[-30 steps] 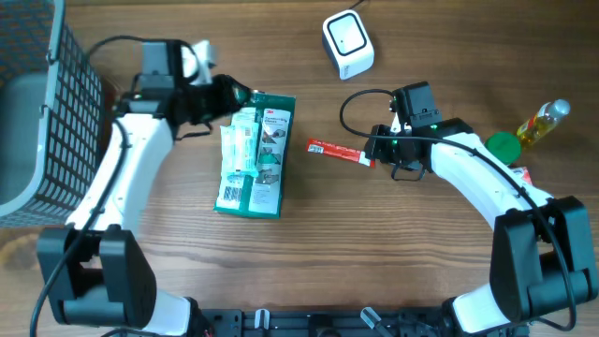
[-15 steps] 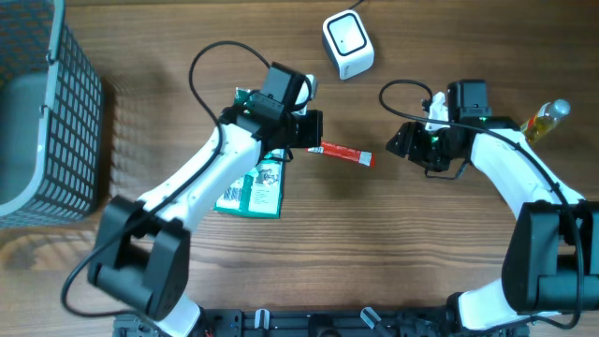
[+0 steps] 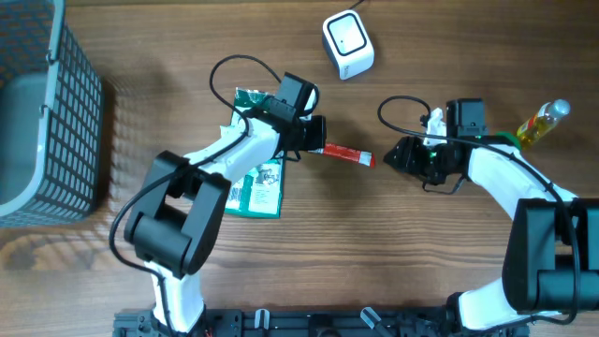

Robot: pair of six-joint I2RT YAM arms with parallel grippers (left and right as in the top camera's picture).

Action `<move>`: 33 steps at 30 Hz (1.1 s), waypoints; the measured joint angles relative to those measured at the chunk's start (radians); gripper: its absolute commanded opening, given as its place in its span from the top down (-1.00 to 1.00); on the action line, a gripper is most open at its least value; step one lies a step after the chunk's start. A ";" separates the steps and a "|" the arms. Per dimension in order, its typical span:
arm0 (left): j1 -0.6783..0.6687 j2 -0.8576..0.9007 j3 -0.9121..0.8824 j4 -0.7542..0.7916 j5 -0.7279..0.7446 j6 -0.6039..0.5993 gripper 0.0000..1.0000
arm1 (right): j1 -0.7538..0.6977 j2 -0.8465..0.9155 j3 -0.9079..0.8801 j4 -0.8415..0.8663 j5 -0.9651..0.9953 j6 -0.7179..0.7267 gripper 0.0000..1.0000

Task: Scan the item barcode

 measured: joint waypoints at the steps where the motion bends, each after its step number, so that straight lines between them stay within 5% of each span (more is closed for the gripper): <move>1: 0.000 0.013 0.000 0.003 0.000 0.000 0.92 | 0.000 0.000 -0.004 0.010 -0.004 0.010 -0.23; 33: 0.001 0.053 0.032 -0.037 0.015 -0.007 0.88 | 0.089 -0.003 -0.163 0.373 -0.082 0.335 -0.15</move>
